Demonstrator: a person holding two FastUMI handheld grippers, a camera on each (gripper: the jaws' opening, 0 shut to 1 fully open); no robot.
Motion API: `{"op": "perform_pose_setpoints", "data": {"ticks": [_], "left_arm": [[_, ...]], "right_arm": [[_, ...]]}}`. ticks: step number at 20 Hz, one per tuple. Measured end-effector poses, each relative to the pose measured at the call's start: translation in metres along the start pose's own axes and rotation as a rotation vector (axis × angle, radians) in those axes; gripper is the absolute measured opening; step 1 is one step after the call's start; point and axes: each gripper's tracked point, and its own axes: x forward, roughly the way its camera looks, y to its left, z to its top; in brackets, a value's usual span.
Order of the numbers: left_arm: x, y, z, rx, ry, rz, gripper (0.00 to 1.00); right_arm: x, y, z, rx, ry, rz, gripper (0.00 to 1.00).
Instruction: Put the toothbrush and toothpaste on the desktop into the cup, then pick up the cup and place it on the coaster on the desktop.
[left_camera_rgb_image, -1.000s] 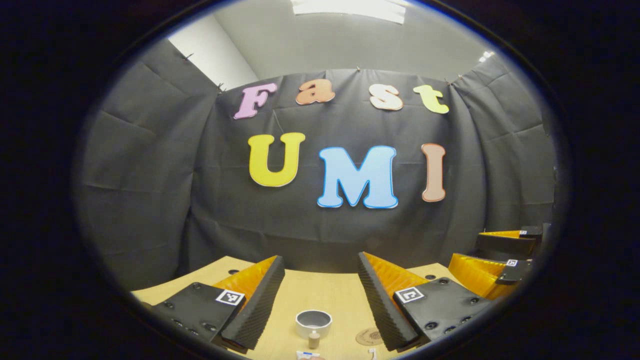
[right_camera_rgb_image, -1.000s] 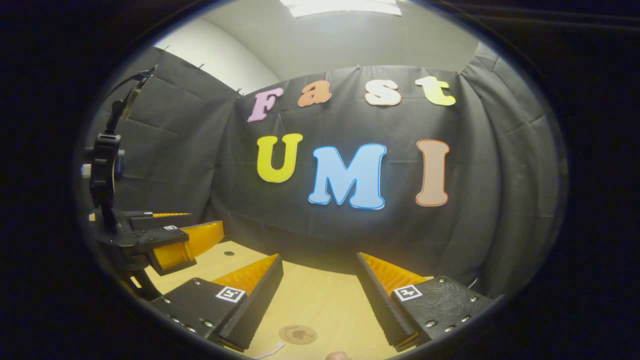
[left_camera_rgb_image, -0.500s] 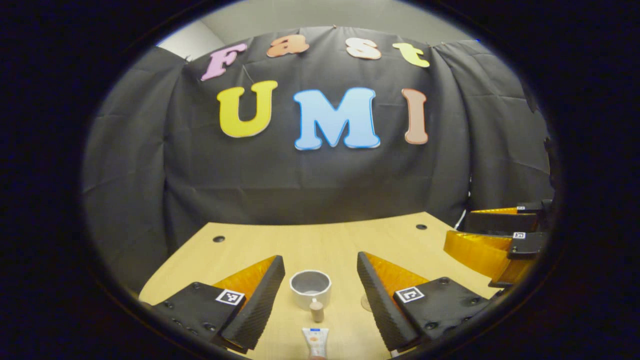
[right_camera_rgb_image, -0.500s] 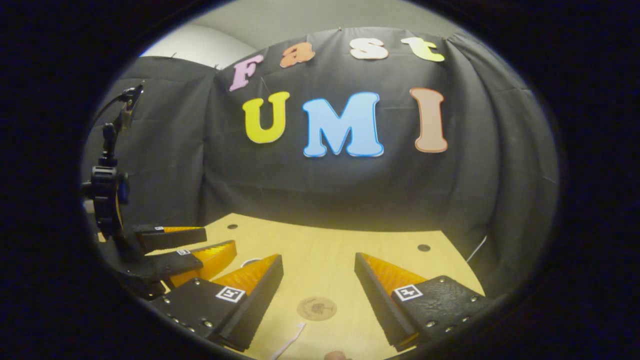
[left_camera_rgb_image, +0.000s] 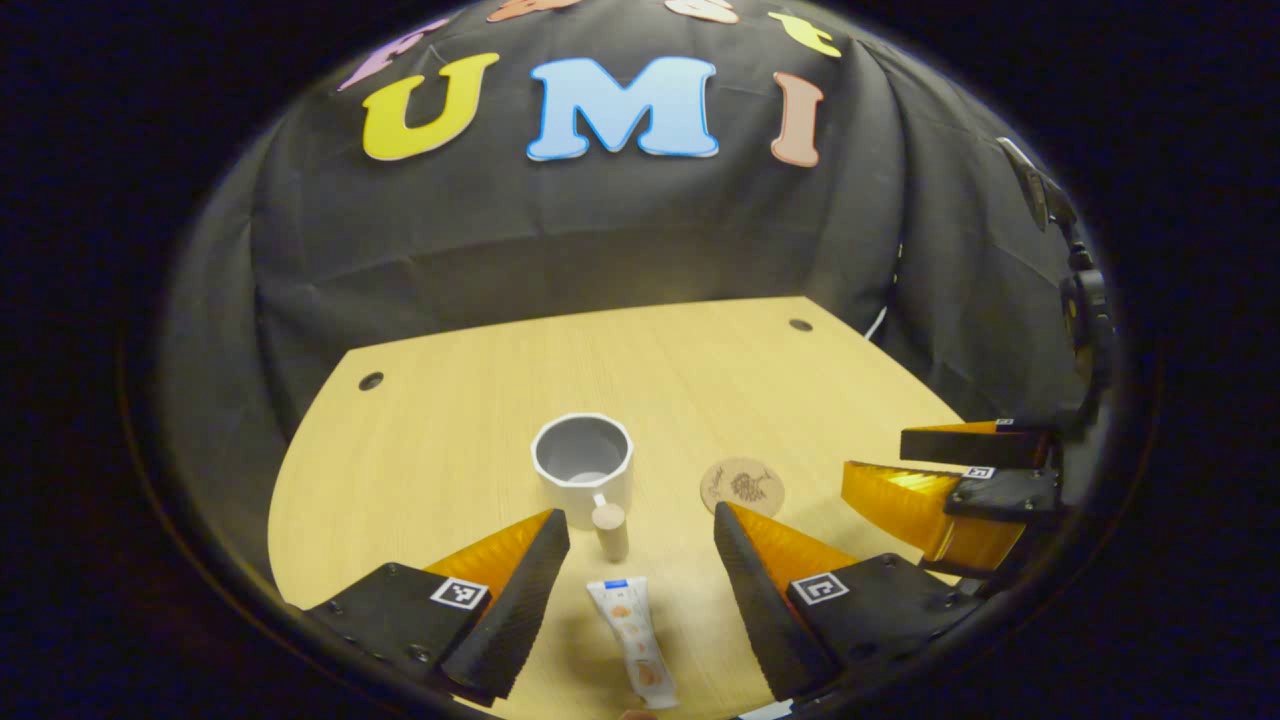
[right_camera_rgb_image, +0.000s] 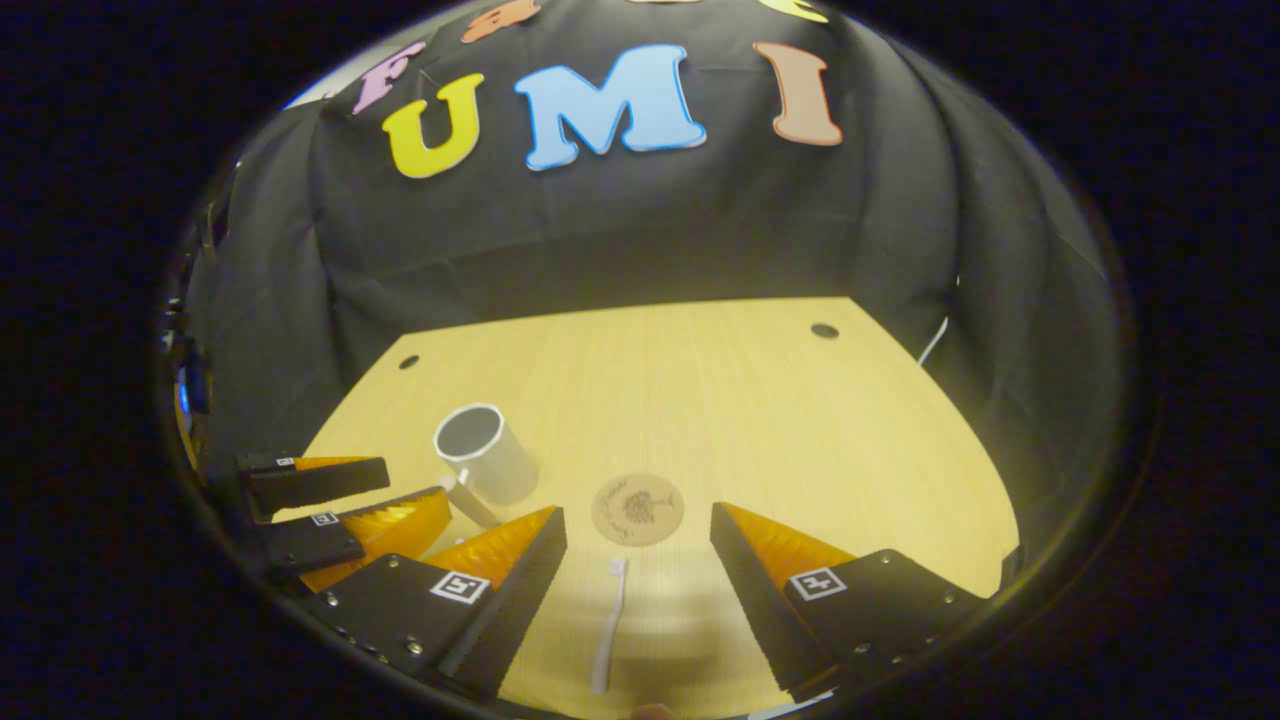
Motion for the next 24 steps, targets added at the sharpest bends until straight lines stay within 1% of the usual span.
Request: {"op": "perform_pose_setpoints", "data": {"ticks": [2, 5, 9, 11, 13, 14, 18, 19, 20, 21, 23, 24], "left_arm": [[0.004, -0.003, -0.016, -0.006, 0.07, -0.018, 0.94], [0.008, -0.002, -0.04, -0.039, 0.179, -0.02, 0.94], [0.017, 0.009, -0.08, -0.079, 0.341, 0.014, 0.96], [0.02, 0.01, -0.092, -0.106, 0.392, 0.015, 0.95], [0.026, 0.012, -0.102, -0.125, 0.432, 0.021, 0.96], [0.029, 0.013, -0.107, -0.135, 0.452, 0.022, 0.96], [0.034, 0.012, -0.123, -0.164, 0.516, 0.013, 0.96], [0.036, 0.013, -0.127, -0.165, 0.526, 0.013, 0.95], [0.036, 0.013, -0.128, -0.165, 0.537, 0.012, 0.95], [0.037, 0.012, -0.131, -0.168, 0.547, 0.009, 0.92], [0.037, 0.011, -0.134, -0.181, 0.561, 0.005, 0.85], [0.038, 0.011, -0.136, -0.187, 0.568, 0.007, 0.86]], "right_arm": [[0.012, 0.003, -0.015, 0.033, 0.089, 0.0, 0.94], [0.024, 0.007, -0.031, 0.036, 0.198, -0.01, 0.94], [0.026, 0.011, -0.034, 0.027, 0.326, 0.016, 0.94], [0.026, 0.009, -0.029, 0.013, 0.385, 0.028, 0.95], [0.028, 0.006, -0.027, -0.004, 0.427, 0.025, 0.94], [0.029, 0.006, -0.023, -0.009, 0.447, 0.027, 0.92], [0.031, 0.005, -0.034, -0.033, 0.525, 0.01, 0.91], [0.034, 0.007, -0.037, -0.031, 0.537, 0.01, 0.88], [0.035, 0.009, -0.041, -0.03, 0.555, 0.016, 0.72], [0.034, 0.009, -0.042, -0.033, 0.571, 0.011, 0.71], [0.034, 0.009, -0.045, -0.048, 0.594, 0.009, 0.71], [0.035, 0.009, -0.045, -0.046, 0.603, 0.001, 0.69]]}}
